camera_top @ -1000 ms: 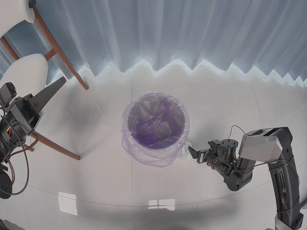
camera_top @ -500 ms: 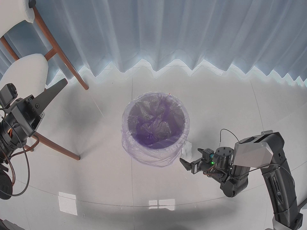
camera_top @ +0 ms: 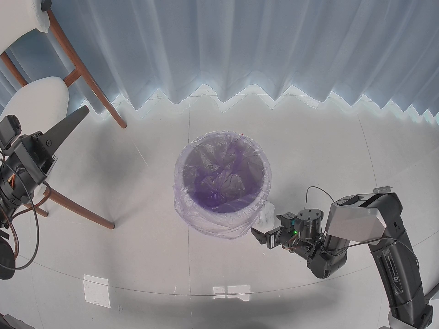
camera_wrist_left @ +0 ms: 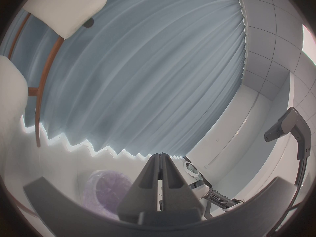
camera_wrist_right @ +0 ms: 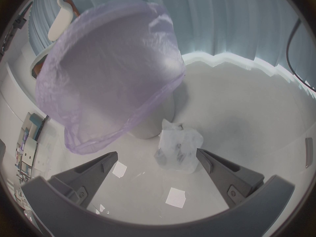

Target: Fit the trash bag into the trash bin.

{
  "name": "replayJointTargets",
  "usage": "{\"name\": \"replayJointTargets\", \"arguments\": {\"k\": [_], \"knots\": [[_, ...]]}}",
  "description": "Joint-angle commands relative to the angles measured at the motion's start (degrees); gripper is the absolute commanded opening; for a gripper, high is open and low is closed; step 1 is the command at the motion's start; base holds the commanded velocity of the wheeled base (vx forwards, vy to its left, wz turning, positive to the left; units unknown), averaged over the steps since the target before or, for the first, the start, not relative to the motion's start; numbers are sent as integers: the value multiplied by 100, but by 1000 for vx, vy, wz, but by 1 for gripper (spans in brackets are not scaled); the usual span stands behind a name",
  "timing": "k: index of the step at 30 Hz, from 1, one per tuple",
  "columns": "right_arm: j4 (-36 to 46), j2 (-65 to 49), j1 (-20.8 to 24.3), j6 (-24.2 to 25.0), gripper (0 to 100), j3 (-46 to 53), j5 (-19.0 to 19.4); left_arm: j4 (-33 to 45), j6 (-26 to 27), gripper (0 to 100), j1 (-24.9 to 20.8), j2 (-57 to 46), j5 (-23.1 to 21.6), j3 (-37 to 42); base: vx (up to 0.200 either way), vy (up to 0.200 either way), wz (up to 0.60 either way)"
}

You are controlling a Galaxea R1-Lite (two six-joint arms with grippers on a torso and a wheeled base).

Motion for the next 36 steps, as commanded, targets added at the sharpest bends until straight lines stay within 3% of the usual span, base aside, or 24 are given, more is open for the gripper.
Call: {"name": "replayJointTargets", "arguments": {"k": [1,21,23,27,36], "knots": [[181,-35,18,9,100,-130,-18,43,-17,0,180,63,17,-137,0,0,0],[497,-35,54,62,100,-393,-36,87,-192,0,259,186,70,-287,0,0,0],[488,-35,54,71,100,-402,-36,87,-430,0,241,142,-18,-252,-200,0,0],[523,-35,54,106,100,-437,-36,17,-421,0,215,124,-45,-234,-200,0,0],[690,-35,36,114,100,-596,-27,-80,-430,0,268,142,-45,-261,0,0,0]]}}
